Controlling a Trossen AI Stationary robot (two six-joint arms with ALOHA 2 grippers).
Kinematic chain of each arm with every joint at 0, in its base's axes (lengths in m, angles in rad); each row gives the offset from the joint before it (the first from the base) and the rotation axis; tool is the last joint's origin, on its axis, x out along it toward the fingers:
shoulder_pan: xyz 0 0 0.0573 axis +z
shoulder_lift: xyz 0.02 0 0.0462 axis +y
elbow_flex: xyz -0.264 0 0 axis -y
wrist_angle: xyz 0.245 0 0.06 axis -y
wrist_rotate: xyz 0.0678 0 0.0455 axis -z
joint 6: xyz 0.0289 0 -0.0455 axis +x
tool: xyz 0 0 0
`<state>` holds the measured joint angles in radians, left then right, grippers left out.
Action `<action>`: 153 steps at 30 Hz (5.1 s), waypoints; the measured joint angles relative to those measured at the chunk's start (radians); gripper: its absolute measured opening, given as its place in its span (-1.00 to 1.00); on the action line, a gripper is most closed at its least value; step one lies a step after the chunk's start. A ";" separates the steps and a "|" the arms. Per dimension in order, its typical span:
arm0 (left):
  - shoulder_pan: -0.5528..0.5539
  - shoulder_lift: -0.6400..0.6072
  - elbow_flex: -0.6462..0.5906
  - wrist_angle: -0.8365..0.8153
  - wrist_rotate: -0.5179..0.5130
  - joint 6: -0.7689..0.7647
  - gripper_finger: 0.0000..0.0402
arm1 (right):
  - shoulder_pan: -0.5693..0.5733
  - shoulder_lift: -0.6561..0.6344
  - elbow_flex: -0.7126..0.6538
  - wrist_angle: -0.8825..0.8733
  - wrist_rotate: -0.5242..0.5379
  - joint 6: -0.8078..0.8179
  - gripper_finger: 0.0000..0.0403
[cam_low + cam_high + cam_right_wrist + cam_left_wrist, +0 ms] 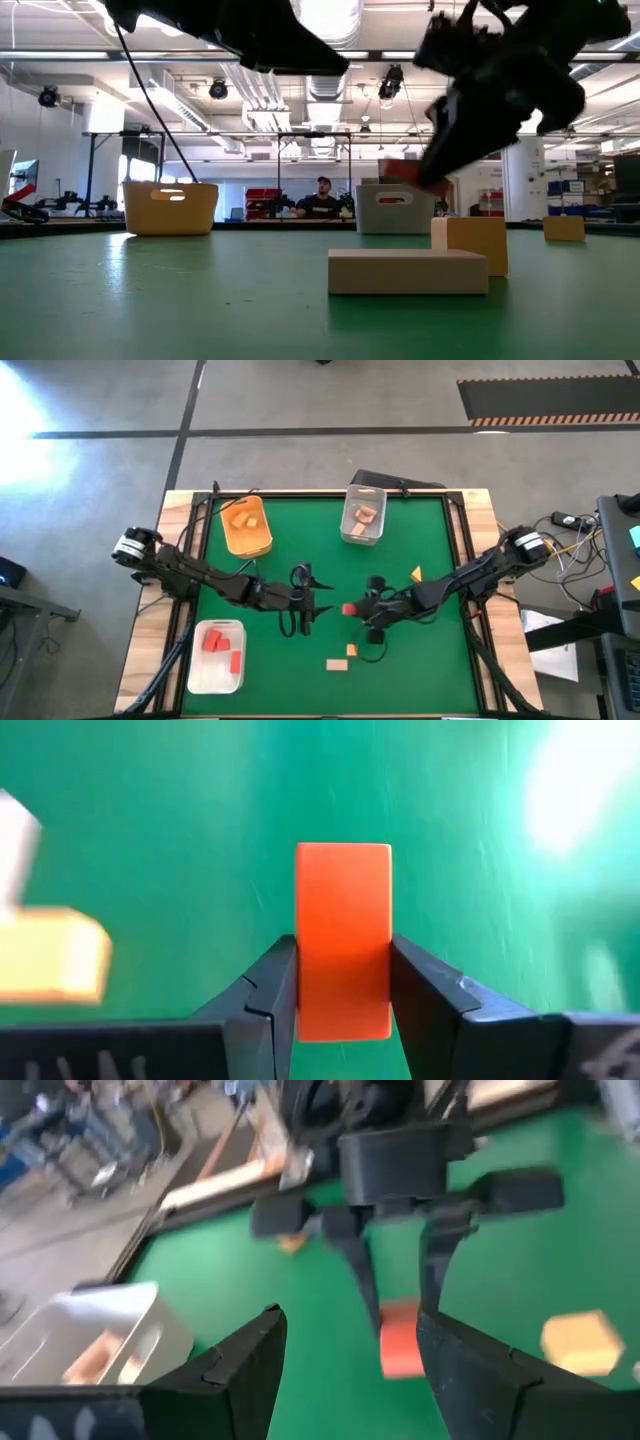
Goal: Sort & place blocks by color
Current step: Put the orange block into the white bin, then put the yellow block into the yellow bin
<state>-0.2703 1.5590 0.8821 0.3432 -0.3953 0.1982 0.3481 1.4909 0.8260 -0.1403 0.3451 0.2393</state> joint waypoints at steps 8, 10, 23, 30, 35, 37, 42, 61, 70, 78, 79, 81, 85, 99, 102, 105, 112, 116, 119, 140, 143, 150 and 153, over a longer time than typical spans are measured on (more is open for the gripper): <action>0.001 -0.002 -0.103 0.331 0.023 0.027 0.03 | -0.002 -0.087 -0.286 0.870 -0.012 -0.262 -0.44; 0.001 -0.002 -0.112 0.375 0.024 0.027 0.03 | -0.003 -0.084 -0.337 1.062 -0.014 -0.315 -0.44; 0.006 -0.002 -0.119 0.548 0.111 0.025 0.03 | -0.005 -0.061 -0.374 1.349 -0.053 -0.446 -0.44; 0.009 0.025 -0.117 0.654 0.180 0.018 0.03 | -0.008 -0.061 -0.373 1.349 -0.057 -0.442 -0.44; 0.010 0.097 -0.115 0.783 0.203 0.019 0.03 | -0.008 -0.061 -0.373 1.350 -0.056 -0.444 -0.44; 0.016 0.126 -0.110 0.826 0.203 0.018 0.03 | -0.008 -0.061 -0.373 1.349 -0.056 -0.444 -0.44; 0.039 0.197 -0.094 0.909 0.203 0.019 0.03 | -0.008 -0.061 -0.373 1.350 -0.055 -0.449 -0.44; 0.085 0.251 -0.062 0.940 0.234 -0.009 0.03 | -0.061 -0.062 -0.374 1.340 -0.046 -0.422 -0.44; 0.087 0.251 -0.063 0.941 0.235 -0.008 -0.30 | -0.061 -0.062 -0.375 1.319 -0.037 -0.422 -0.44; 0.094 0.251 -0.064 0.943 0.237 -0.008 -0.42 | -0.061 -0.062 -0.375 1.320 -0.031 -0.432 -0.44; 0.094 0.250 -0.062 0.943 0.237 -0.008 -0.42 | -0.061 -0.062 -0.375 1.321 -0.030 -0.433 -0.44; 0.094 0.250 -0.061 0.942 0.237 -0.008 -0.42 | -0.061 -0.062 -0.375 1.326 -0.030 -0.433 -0.43; 0.094 0.238 -0.074 0.925 0.227 -0.008 -0.42 | -0.061 -0.062 -0.370 1.317 -0.029 -0.390 -0.13; 0.030 0.059 -0.089 0.442 -0.095 -0.055 -0.42 | -0.062 -0.392 -0.294 0.846 0.264 -0.333 0.40; 0.020 0.001 -0.080 0.305 -0.111 -0.137 -0.42 | -0.061 -0.465 -0.246 0.614 0.127 -0.285 0.34; -0.001 -0.077 -0.025 -0.070 -0.066 -0.312 -0.42 | -0.060 -0.490 -0.223 0.450 0.012 -0.225 0.26; -0.147 -0.181 0.285 -1.205 0.195 -0.956 -0.42 | -0.059 -0.445 -0.229 0.406 0.040 -0.213 0.14; -0.288 -0.176 0.372 -1.511 0.290 -1.199 -0.42 | -0.059 -0.397 -0.229 0.414 0.080 -0.236 0.11; -0.373 -0.176 0.370 -1.542 0.367 -1.447 -0.42 | -0.061 -0.364 -0.229 0.428 0.085 -0.237 0.12; -0.516 -0.058 0.270 -1.507 0.470 -1.812 -0.02 | -0.058 -0.343 -0.228 0.466 0.066 -0.212 0.12; -0.516 -0.066 0.270 -1.503 0.470 -1.814 -0.01 | -0.058 -0.343 -0.228 0.449 0.066 -0.178 0.12; -0.497 -0.067 0.270 -1.407 0.464 -1.735 -0.01 | -0.058 -0.343 -0.228 0.390 -0.077 -0.103 0.12; -0.480 -0.067 0.270 -1.373 0.434 -1.688 -0.01 | -0.044 -0.344 -0.222 0.359 -0.151 -0.049 0.11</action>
<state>-0.7499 1.4921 1.1519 -1.0300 0.0392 -1.4898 0.3041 1.1473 0.6043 0.2184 0.1937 0.1903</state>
